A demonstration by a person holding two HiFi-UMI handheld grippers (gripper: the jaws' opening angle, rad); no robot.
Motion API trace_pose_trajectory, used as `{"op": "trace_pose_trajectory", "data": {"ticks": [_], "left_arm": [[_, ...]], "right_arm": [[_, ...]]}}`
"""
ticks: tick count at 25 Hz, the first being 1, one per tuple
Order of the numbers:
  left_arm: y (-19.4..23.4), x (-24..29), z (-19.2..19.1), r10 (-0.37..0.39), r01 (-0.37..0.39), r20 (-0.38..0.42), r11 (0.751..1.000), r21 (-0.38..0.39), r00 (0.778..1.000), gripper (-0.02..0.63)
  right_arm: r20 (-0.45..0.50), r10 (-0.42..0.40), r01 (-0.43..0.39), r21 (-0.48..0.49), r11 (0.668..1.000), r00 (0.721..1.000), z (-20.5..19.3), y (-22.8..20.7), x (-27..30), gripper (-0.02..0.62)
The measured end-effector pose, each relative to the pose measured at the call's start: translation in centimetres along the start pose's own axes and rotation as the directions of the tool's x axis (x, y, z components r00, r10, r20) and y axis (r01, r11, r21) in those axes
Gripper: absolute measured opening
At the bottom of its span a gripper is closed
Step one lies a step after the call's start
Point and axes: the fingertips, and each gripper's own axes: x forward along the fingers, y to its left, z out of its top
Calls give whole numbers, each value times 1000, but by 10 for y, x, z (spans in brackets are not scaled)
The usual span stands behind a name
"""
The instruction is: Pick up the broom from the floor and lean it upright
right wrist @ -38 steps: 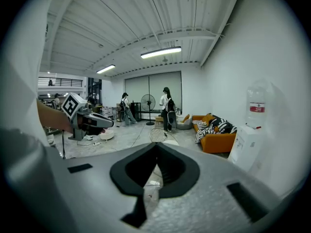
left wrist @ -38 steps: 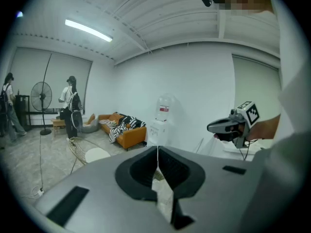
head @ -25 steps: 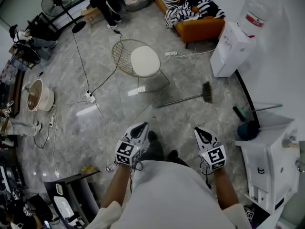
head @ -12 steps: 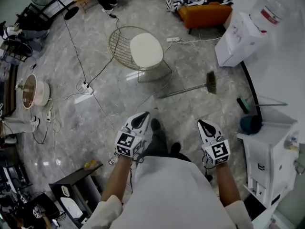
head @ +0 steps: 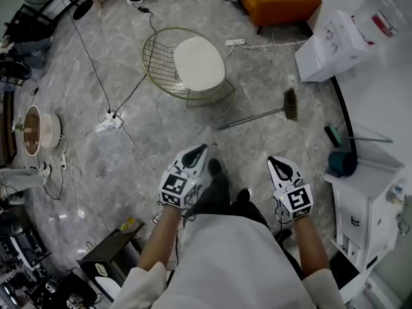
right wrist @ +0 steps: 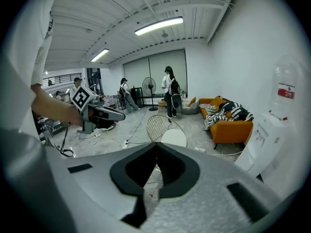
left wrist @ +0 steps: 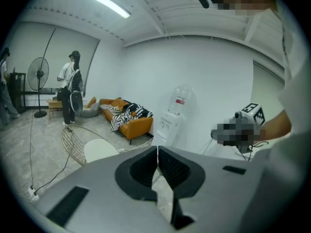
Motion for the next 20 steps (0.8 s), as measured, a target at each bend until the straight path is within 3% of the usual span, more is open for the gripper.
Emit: {"op": "trace_pose_trajectory", "data": {"ticks": [8, 13, 20], "left_arm": [[58, 36, -21, -44, 43, -48, 999, -34, 998, 11], [92, 60, -38, -19, 14, -58, 996, -84, 998, 11], [132, 92, -80, 74, -85, -85, 988, -130, 994, 11]], "right_arm": [[-55, 6, -5, 20, 1000, 998, -1, -3, 77, 0], [-103, 44, -41, 29, 999, 994, -20, -10, 117, 1], [-153, 126, -124, 21, 992, 980, -63, -39, 174, 0]]}}
